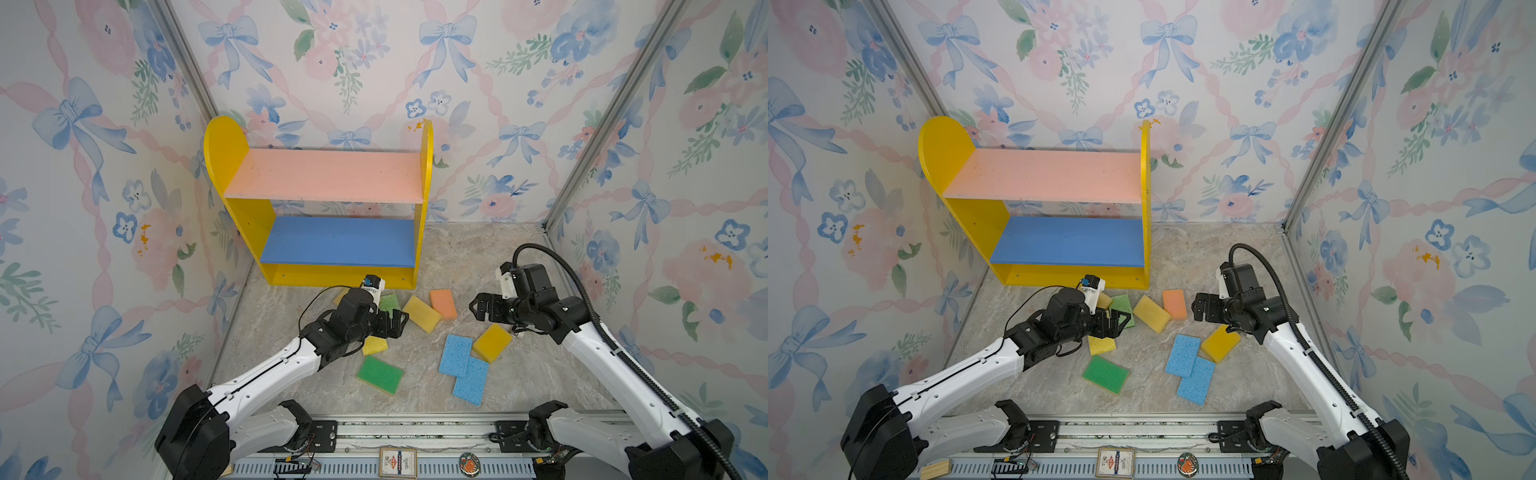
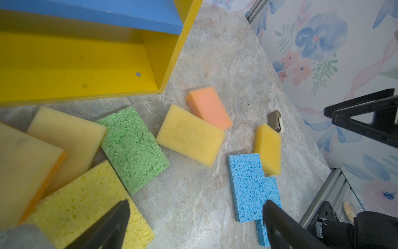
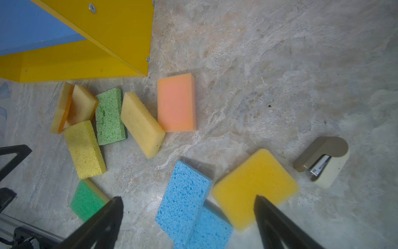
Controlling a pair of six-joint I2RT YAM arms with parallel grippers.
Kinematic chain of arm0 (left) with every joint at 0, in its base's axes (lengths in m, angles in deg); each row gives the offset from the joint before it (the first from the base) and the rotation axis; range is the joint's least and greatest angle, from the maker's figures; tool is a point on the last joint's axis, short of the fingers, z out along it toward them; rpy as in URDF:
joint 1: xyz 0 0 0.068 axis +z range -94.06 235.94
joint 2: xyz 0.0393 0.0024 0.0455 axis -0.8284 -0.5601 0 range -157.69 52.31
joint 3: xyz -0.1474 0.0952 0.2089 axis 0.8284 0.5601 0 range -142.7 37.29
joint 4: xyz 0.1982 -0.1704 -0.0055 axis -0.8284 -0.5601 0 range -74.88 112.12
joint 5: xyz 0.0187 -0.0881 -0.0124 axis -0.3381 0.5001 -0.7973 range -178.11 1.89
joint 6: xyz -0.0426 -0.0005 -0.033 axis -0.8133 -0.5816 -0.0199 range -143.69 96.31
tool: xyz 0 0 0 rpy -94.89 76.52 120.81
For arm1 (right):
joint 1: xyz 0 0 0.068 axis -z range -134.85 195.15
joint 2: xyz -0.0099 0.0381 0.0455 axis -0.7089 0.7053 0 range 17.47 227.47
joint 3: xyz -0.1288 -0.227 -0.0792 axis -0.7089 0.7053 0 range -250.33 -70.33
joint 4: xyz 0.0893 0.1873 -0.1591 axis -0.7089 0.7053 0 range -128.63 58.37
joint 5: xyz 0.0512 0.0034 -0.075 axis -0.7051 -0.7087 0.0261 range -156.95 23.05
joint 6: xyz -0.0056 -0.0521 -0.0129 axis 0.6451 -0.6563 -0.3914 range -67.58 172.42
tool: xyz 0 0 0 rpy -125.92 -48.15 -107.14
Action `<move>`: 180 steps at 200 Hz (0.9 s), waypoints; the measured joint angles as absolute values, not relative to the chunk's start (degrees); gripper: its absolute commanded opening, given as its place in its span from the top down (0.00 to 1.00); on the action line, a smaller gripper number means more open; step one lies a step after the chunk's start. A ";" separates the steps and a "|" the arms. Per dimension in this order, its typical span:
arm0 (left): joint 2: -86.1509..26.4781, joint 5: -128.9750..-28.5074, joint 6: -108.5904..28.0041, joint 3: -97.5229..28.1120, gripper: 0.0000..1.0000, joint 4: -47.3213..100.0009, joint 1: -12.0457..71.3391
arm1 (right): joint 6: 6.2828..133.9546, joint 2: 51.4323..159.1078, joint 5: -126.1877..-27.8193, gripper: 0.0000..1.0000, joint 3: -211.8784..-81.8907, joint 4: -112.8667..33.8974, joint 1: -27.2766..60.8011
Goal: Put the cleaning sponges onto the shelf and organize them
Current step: 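Move the left gripper over the sponge pile while the right gripper reaches toward it, then lower the right gripper and grasp the pale yellow sponge near the orange one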
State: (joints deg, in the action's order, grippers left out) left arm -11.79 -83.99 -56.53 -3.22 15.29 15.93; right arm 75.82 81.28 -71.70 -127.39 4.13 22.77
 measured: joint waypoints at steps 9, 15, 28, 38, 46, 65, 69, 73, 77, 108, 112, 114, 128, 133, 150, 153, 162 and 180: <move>-11.79 -84.25 -56.53 -3.06 0.02 15.09 15.93 | 75.84 82.59 -71.38 0.03 -127.37 3.89 21.57; -11.79 -84.41 -56.55 -3.00 0.02 15.03 15.93 | 75.82 83.60 -71.09 0.03 -127.35 3.76 20.57; -11.79 -84.69 -56.57 -2.98 0.02 14.87 15.93 | 75.82 85.87 -70.57 0.03 -127.35 3.36 18.27; -11.77 -84.87 -56.59 -2.98 0.02 14.87 15.93 | 75.84 87.60 -70.35 0.03 -127.35 2.88 16.63; -11.79 -84.93 -56.70 -2.98 0.02 14.87 15.93 | 75.84 89.04 -70.20 0.03 -127.37 2.45 15.39; -11.77 -85.11 -56.99 -2.58 0.02 15.14 15.95 | 75.95 92.32 -70.11 0.02 -127.50 1.07 13.38; -11.77 -85.15 -57.03 -2.34 0.02 15.18 15.95 | 76.01 93.00 -70.11 0.02 -127.63 0.87 13.09; -11.77 -85.19 -57.20 -2.04 0.02 15.16 15.97 | 76.01 93.83 -70.17 0.01 -127.78 0.57 12.81; -11.77 -85.24 -57.25 -1.71 0.02 15.14 16.01 | 76.06 94.68 -70.17 0.00 -128.00 0.24 12.63; -11.70 -84.56 -58.49 0.48 0.02 15.11 18.09 | 75.58 101.80 -71.18 0.05 -132.24 -1.51 11.28; -11.59 -84.39 -58.62 0.78 0.02 15.11 18.64 | 75.40 102.98 -71.38 0.06 -133.07 -1.79 10.99; -11.59 -84.28 -58.73 0.94 0.02 15.11 18.90 | 75.31 103.29 -71.42 0.06 -133.36 -1.88 10.88; -10.91 -83.47 -59.17 2.03 0.02 15.11 20.65 | 74.81 106.61 -71.90 0.09 -135.98 -2.65 10.03; -10.52 -83.14 -59.37 2.49 0.02 15.14 21.26 | 74.51 107.68 -72.21 0.11 -136.72 -2.91 9.79; -8.84 -81.78 -59.81 4.11 0.02 15.14 23.42 | 74.05 111.16 -73.04 0.13 -139.28 -3.28 9.44; -8.51 -81.54 -59.87 4.37 0.02 15.14 23.80 | 73.83 111.92 -73.30 0.14 -139.78 -3.41 9.40; -7.64 -80.69 -59.98 5.07 0.02 15.14 24.91 | 73.83 113.72 -73.69 0.16 -140.94 -3.61 9.42; -6.26 -78.99 -59.98 6.03 0.02 15.16 27.31 | 73.24 116.95 -74.39 0.19 -142.67 -3.96 9.40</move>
State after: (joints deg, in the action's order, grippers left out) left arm -6.26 -78.99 -59.98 6.03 15.16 27.31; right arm 73.24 116.95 -74.39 -142.67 -3.96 9.40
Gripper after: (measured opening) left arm 0.979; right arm 0.824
